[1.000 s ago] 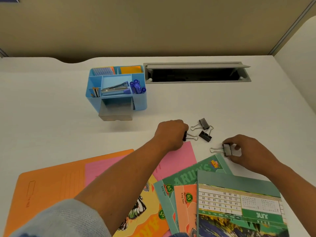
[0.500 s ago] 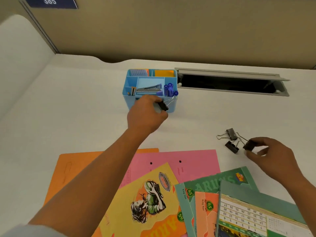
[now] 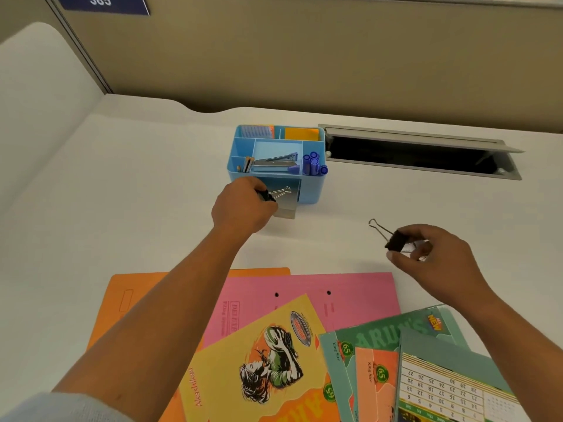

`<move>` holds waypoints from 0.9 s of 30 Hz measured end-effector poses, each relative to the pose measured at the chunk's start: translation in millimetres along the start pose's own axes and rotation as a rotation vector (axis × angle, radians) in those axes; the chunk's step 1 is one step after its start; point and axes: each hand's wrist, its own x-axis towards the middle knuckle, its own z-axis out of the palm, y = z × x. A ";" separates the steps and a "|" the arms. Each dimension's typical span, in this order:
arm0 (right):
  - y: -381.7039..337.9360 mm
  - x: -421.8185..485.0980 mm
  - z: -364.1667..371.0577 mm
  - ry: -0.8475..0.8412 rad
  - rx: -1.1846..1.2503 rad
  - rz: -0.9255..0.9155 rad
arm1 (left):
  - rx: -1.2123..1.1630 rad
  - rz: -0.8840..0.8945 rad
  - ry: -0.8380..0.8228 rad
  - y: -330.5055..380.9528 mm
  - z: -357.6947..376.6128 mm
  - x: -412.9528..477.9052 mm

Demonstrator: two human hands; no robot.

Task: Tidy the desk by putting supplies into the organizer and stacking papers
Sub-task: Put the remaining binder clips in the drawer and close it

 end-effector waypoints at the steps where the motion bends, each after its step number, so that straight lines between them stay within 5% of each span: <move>1: -3.0 1.1 2.3 -0.012 0.002 -0.005 | -0.018 0.010 0.017 -0.2 -0.3 0.2; 13: -69.8 35.9 39.6 -0.111 -0.025 -0.157 | -0.220 0.067 0.350 -61.8 34.2 -37.6; 21: -125.3 76.8 84.7 -0.145 -0.149 -0.271 | 0.127 0.163 0.245 -116.8 77.2 -66.0; 27: -144.9 83.7 101.5 -0.126 -0.257 -0.290 | 0.174 0.199 0.281 -116.9 79.2 -68.8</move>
